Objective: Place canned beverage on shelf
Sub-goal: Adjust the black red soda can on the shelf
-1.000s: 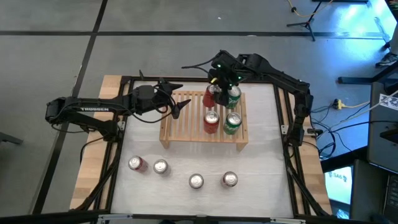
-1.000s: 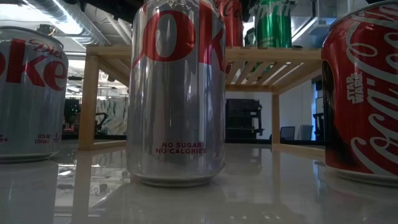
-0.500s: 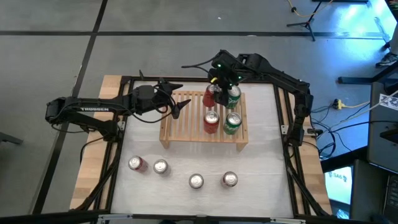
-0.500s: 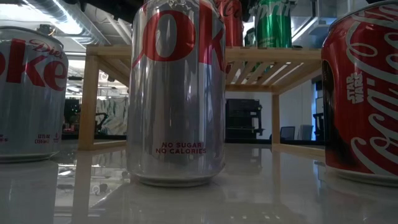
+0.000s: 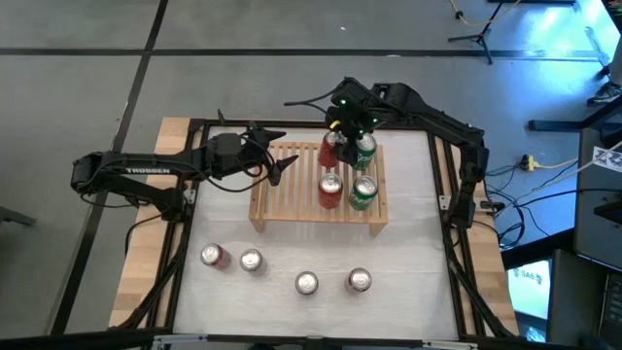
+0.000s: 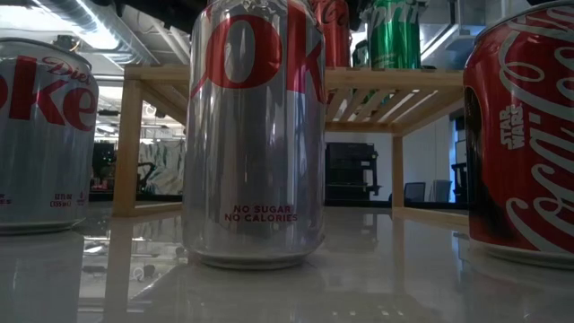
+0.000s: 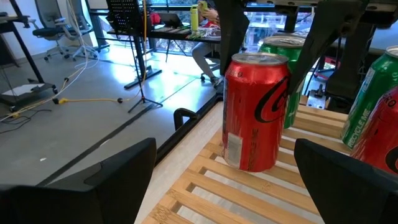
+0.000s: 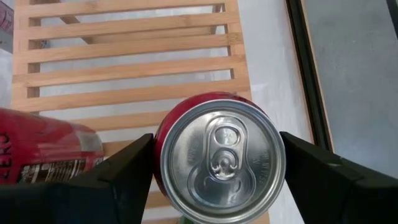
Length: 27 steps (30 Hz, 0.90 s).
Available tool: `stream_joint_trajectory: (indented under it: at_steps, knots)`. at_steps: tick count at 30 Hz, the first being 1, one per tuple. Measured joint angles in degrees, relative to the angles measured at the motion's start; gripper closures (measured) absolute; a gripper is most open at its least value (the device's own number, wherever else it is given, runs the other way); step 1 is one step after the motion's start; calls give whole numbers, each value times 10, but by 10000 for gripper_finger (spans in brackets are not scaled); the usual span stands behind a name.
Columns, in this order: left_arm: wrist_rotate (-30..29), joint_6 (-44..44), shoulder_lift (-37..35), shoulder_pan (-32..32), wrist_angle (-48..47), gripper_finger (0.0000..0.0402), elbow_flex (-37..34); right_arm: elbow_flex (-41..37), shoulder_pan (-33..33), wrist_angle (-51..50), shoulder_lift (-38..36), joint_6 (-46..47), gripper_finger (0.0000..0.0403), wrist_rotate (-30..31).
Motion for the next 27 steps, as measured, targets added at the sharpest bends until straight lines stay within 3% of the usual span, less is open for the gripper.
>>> stream_joint_trajectory:
  at_steps: [7, 27]
  knots:
    - [0, 0, 0, 0, 0, 29, 0, 30, 0, -16, -2, 0, 100, 0]
    - [0, 0, 0, 0, 0, 29, 0, 13, 0, -20, 4, 3, 100, -6]
